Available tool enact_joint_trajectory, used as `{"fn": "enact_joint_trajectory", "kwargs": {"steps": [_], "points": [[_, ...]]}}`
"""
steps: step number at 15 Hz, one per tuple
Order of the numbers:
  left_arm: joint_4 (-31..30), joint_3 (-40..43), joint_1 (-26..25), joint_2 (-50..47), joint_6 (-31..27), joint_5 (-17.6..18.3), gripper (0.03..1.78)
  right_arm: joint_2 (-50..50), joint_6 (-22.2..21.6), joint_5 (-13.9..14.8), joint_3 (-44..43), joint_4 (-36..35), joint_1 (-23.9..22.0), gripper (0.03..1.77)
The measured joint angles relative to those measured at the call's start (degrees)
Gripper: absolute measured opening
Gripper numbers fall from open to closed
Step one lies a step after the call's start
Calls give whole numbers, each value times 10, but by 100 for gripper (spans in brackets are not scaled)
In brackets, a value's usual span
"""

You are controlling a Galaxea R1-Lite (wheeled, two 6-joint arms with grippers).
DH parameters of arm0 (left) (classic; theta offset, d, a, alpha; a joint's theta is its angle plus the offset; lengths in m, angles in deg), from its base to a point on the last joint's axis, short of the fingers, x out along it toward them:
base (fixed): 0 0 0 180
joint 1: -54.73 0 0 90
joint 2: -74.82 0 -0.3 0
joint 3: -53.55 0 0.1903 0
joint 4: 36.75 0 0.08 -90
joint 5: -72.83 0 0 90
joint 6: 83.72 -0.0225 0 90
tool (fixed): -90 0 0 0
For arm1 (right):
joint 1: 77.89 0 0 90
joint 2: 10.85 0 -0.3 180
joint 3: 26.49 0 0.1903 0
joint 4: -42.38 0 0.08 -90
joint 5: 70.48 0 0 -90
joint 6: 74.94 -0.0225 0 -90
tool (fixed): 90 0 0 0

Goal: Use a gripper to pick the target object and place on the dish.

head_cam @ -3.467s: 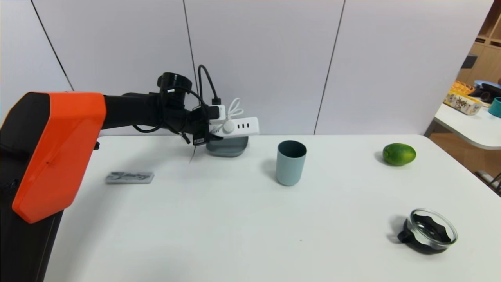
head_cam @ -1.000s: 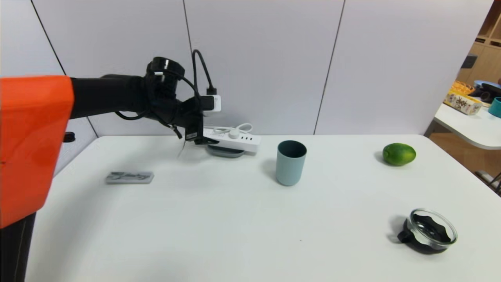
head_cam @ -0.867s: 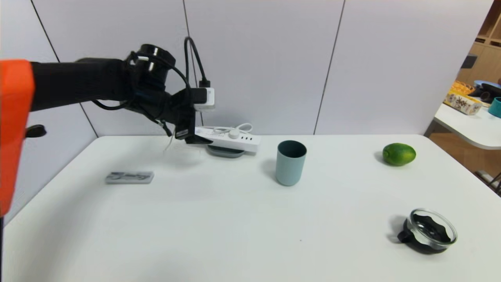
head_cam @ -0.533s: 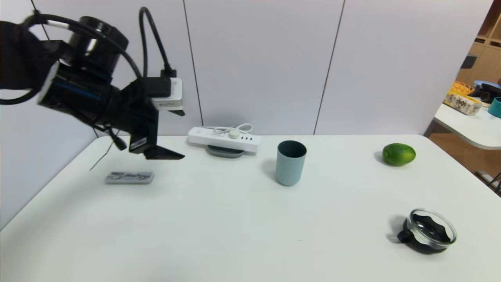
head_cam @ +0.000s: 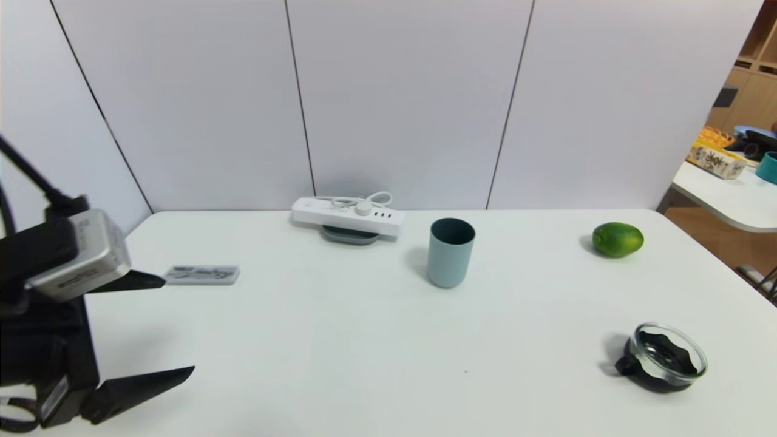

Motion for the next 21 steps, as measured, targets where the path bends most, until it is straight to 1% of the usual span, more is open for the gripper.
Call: {"fn": "enact_joint_trajectory", "kwargs": {"steps": [3,5,8,11,13,14,15,16,17,21], "points": [[-108,139,-35,-142,88,-20,169,0,0,0,0,0,0,171],[-158,210,-70,-238,121,-24,169,0,0,0,0,0,0,171],[-186,299,-117,-381,164,-26,169,0,0,0,0,0,0,171],[-195,384,-135,-498,220,-32,169,0,0,0,0,0,0,171],[-198,433,-139,-564,253,-48,169,0,0,0,0,0,0,171],[-201,448,-140,-584,261,-63,169,0,0,0,0,0,0,171],[-211,470,-141,-602,266,-93,169,0,0,0,0,0,0,171],[-228,485,-141,-612,270,-110,169,0,0,0,0,0,0,171],[-238,492,-141,-619,275,-115,169,0,0,0,0,0,0,171],[-238,500,-141,-629,278,-117,169,0,0,0,0,0,0,171]]}}
